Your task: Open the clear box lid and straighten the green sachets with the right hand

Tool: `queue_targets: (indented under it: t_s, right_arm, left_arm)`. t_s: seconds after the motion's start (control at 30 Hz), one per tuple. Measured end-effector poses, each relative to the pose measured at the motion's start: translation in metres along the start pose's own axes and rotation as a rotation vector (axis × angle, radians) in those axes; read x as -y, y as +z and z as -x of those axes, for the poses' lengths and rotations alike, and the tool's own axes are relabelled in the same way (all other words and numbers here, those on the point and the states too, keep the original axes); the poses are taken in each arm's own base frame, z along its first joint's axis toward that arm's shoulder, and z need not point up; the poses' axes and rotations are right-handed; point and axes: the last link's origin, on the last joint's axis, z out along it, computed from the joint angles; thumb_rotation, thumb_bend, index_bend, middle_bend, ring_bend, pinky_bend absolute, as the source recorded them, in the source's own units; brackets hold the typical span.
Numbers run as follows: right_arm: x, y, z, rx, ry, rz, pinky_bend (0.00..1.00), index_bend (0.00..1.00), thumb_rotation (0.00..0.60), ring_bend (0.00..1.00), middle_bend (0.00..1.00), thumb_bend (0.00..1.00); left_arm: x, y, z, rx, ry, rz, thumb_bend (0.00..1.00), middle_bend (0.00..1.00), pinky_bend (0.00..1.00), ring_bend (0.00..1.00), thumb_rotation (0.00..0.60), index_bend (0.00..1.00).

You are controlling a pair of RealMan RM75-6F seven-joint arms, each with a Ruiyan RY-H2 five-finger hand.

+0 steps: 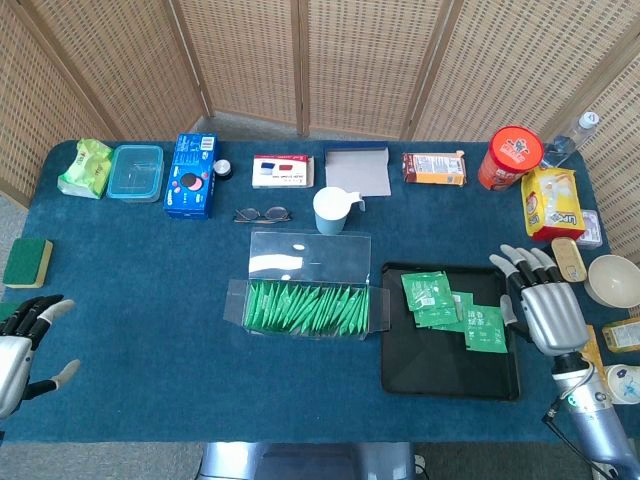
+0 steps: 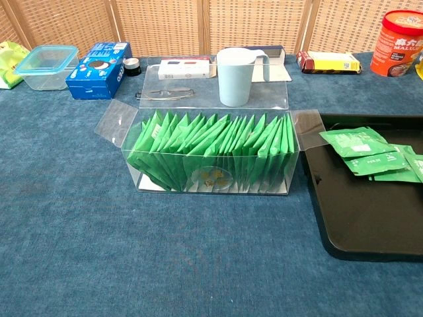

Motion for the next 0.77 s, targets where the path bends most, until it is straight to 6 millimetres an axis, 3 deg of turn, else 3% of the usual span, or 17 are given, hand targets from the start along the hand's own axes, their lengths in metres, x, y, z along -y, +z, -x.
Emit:
queue_targets:
  t_s: [0.23,0.57,0.77]
  right_arm:
    - [0.001,-0.019,-0.001,-0.004,-0.017,0.114,0.11,0.18,0.600,0.09,0.11,0.62]
    - [0.006,-0.067,-0.001,0.019,-0.011,0.268,0.11,0.19,0.600,0.09,0.12,0.62]
    - [0.006,-0.074,0.001,0.026,0.008,0.272,0.11,0.20,0.600,0.09,0.12,0.62]
  left_arm:
    - [0.010,-0.010,0.008,0.041,0.011,-0.054,0.19,0.16,0.26,0.13,0.600,0.18]
    - [0.015,-0.024,0.019,0.042,0.011,-0.079,0.19,0.16,0.26,0.13,0.600,0.18]
    - [0.011,-0.024,0.020,0.036,0.006,-0.064,0.19,0.16,0.26,0.13,0.600,0.18]
